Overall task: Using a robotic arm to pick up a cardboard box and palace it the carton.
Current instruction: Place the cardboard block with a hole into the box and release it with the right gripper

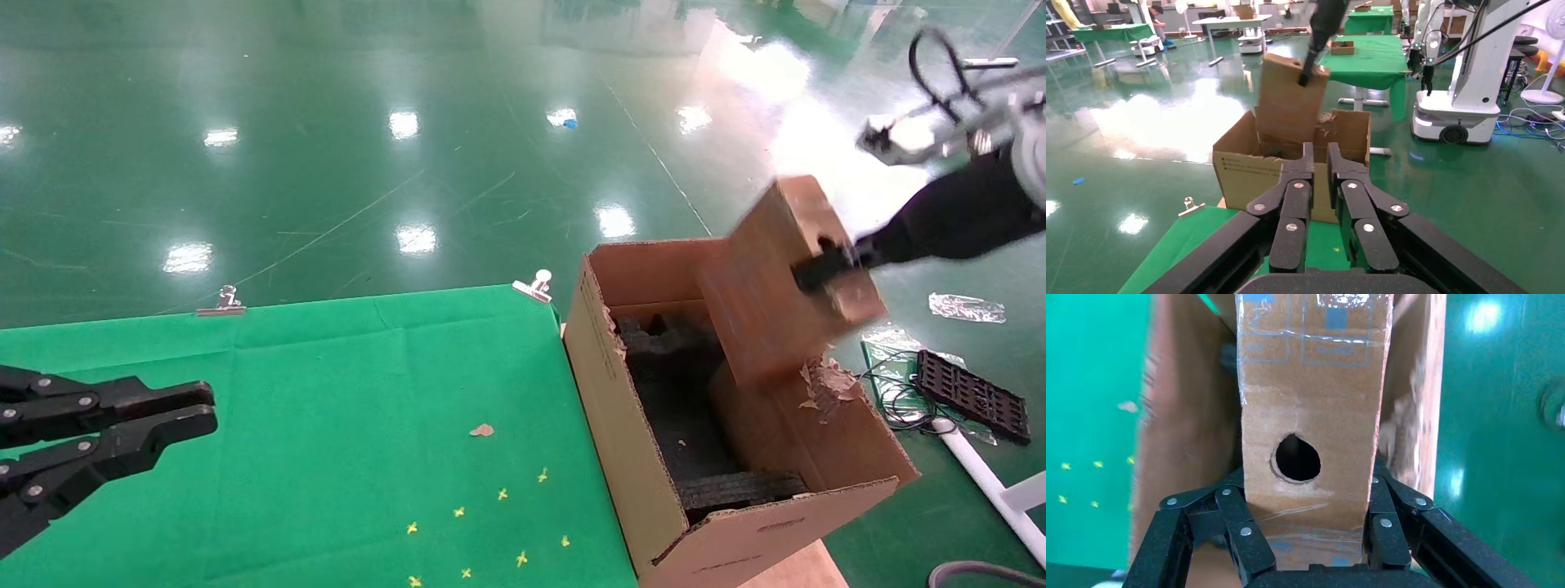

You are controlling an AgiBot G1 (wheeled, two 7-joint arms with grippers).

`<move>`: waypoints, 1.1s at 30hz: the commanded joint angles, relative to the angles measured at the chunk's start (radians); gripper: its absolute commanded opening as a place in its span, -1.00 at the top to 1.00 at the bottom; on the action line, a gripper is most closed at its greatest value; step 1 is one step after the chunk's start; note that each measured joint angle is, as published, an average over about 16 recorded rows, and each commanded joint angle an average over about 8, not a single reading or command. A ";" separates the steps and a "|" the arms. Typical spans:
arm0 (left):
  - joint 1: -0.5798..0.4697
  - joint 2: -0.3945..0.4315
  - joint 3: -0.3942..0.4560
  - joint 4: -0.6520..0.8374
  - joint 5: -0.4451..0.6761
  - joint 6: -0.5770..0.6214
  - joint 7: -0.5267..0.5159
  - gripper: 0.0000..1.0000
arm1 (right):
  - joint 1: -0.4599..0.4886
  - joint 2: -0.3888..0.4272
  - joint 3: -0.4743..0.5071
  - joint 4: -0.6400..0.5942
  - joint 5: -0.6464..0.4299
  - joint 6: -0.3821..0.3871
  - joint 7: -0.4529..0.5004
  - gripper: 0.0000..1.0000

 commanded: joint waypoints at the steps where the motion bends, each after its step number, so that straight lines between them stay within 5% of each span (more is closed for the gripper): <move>1: 0.000 0.000 0.000 0.000 0.000 0.000 0.000 -1.00 | -0.026 0.000 -0.005 -0.026 0.002 -0.002 0.005 1.00; 14: 0.000 0.000 0.001 0.000 -0.001 0.000 0.000 -1.00 | -0.167 -0.038 -0.033 -0.165 -0.010 0.017 -0.008 1.00; 33: 0.000 -0.001 0.002 0.000 -0.001 -0.001 0.001 -1.00 | -0.402 -0.119 -0.002 -0.306 0.048 0.188 -0.040 1.00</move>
